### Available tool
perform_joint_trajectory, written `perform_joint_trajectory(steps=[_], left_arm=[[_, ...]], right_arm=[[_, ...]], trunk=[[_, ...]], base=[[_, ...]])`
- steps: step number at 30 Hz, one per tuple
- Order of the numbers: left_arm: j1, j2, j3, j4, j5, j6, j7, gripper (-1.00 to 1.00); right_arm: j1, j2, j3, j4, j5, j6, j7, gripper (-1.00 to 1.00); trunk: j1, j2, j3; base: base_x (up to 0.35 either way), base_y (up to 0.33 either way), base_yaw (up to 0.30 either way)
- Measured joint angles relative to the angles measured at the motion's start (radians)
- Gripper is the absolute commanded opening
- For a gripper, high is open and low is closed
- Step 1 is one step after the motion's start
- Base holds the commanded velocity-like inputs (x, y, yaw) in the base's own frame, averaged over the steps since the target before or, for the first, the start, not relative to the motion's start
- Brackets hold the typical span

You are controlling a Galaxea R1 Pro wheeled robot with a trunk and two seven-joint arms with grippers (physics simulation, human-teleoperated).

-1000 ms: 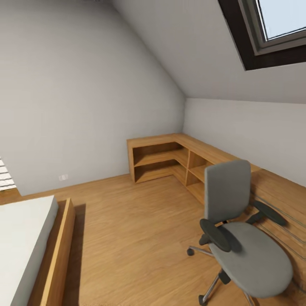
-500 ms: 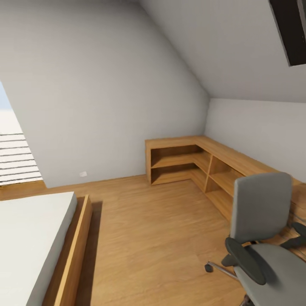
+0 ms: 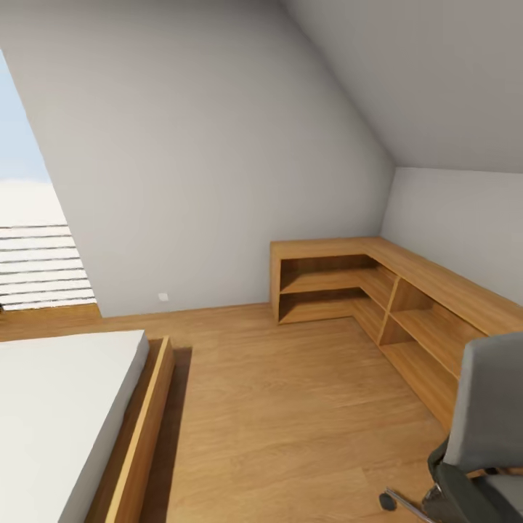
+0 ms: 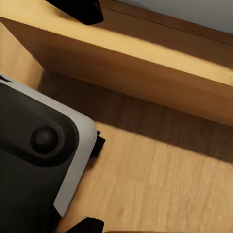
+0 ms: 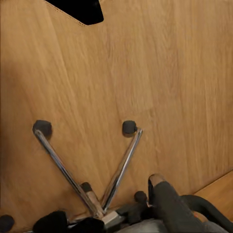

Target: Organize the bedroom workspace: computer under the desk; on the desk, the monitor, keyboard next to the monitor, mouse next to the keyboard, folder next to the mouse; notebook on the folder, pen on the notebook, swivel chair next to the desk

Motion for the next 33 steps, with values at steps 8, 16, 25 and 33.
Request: perform_joint_trajectory(steps=[8, 16, 25, 33], left_arm=[[0.000, -0.001, 0.000, 0.000, 0.000, 0.000, 0.000, 1.00], [0.000, -0.001, 0.000, 0.000, 0.000, 0.000, 0.000, 1.00], [0.000, -0.001, 0.000, 0.000, 0.000, 0.000, 0.000, 1.00], [0.000, -0.001, 0.000, 0.000, 0.000, 0.000, 0.000, 1.00]], right_arm=[[0.000, 0.000, 0.000, 0.000, 0.004, 0.000, 0.001, 1.00], [0.000, 0.000, 0.000, 0.000, 0.009, 0.000, 0.001, 1.00], [0.000, 0.000, -0.001, 0.000, 0.011, 0.000, 0.001, 1.00], [0.000, 0.000, -0.001, 0.000, 0.011, 0.000, 0.001, 1.00]], trunk=[[0.000, 0.000, -0.001], [0.000, 0.000, -0.001], [0.000, 0.000, -0.001], [0.000, 0.000, -0.001]], base=[[0.326, 0.000, 0.030], [0.326, 0.000, 0.004], [0.326, 0.000, 0.000], [0.326, 0.000, 0.000]])
